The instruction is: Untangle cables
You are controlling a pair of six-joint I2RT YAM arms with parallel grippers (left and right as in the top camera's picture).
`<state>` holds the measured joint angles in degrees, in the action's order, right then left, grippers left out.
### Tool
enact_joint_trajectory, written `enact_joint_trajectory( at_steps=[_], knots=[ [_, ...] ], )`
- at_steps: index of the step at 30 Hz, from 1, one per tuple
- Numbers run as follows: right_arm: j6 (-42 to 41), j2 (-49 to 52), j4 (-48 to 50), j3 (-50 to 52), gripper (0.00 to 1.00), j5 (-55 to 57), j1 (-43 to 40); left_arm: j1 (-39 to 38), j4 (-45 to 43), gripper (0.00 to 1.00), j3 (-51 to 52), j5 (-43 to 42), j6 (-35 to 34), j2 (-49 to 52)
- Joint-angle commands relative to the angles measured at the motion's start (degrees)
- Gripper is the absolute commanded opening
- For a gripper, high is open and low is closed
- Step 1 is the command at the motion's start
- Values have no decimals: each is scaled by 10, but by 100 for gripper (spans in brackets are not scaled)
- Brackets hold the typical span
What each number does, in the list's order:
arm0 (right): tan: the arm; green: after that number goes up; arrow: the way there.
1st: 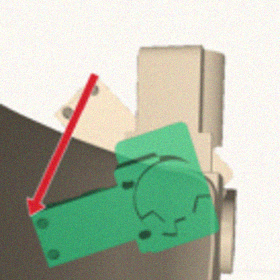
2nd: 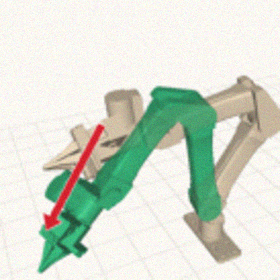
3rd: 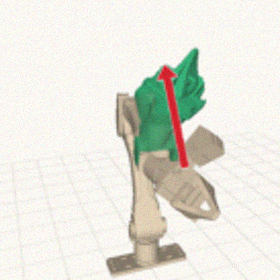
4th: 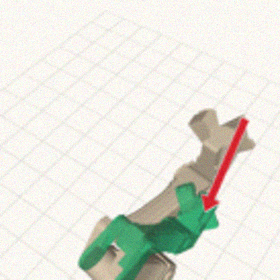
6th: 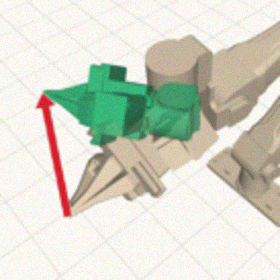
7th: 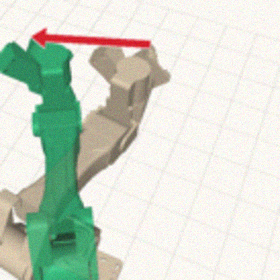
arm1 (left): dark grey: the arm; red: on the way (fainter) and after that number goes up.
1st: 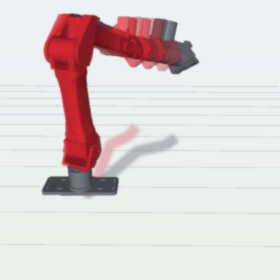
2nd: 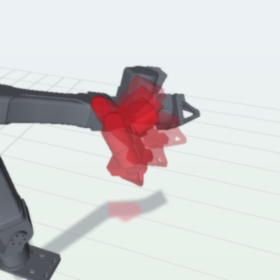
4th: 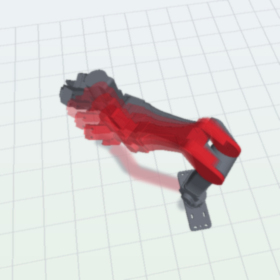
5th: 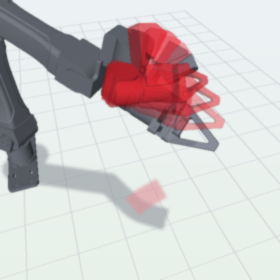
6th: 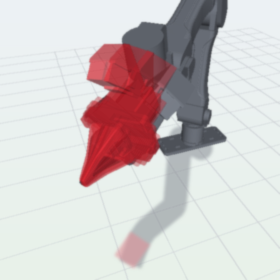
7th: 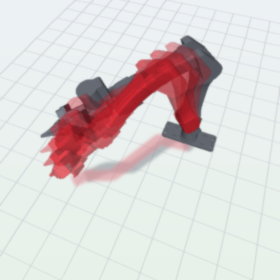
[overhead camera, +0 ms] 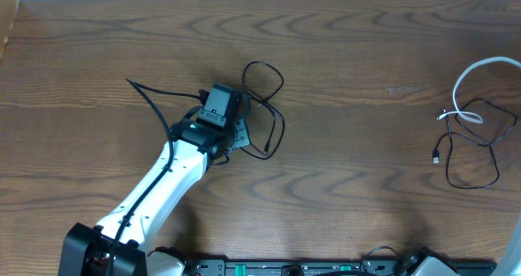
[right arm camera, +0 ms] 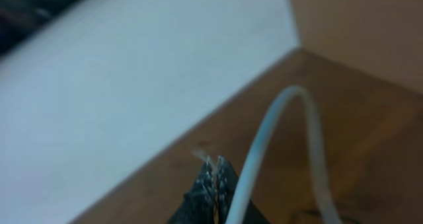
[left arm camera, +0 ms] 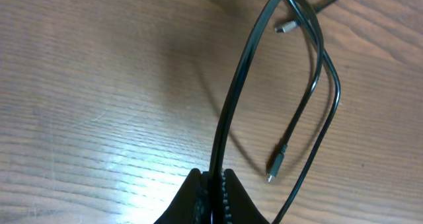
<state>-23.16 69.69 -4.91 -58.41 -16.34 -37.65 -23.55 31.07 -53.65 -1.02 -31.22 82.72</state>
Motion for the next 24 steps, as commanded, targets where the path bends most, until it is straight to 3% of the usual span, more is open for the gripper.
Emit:
enact_joint_trajectory(
  at_steps=[1, 5, 8, 9, 12, 14, 19, 24],
  knots=[
    [37, 24, -40, -4, 1, 134, -2, -13, 2, 7, 0, 0, 7, -3],
    [37, 70, -84, -4, 2, 190, -2, -25, 2, 8, 0, 0, 7, -3],
    [35, 98, -95, -4, 45, 123, -2, -30, 2, 7, 0, -1, 7, -3],
    [35, 104, -94, -4, 51, 85, -2, -31, 2, 8, 0, -1, 7, -3],
    [35, 124, -71, -4, 53, -76, 7, -43, -15, 7, 0, -51, 11, -3],
    [35, 134, -66, -4, 54, -137, 19, -53, -42, 7, 0, -105, 60, -3],
    [46, 141, -114, -4, 60, -162, 72, -81, -82, 7, 0, -125, 118, -3],
    [115, 141, -213, -4, 77, -162, 138, -90, -87, 7, -3, -126, 182, -19]
  ],
)
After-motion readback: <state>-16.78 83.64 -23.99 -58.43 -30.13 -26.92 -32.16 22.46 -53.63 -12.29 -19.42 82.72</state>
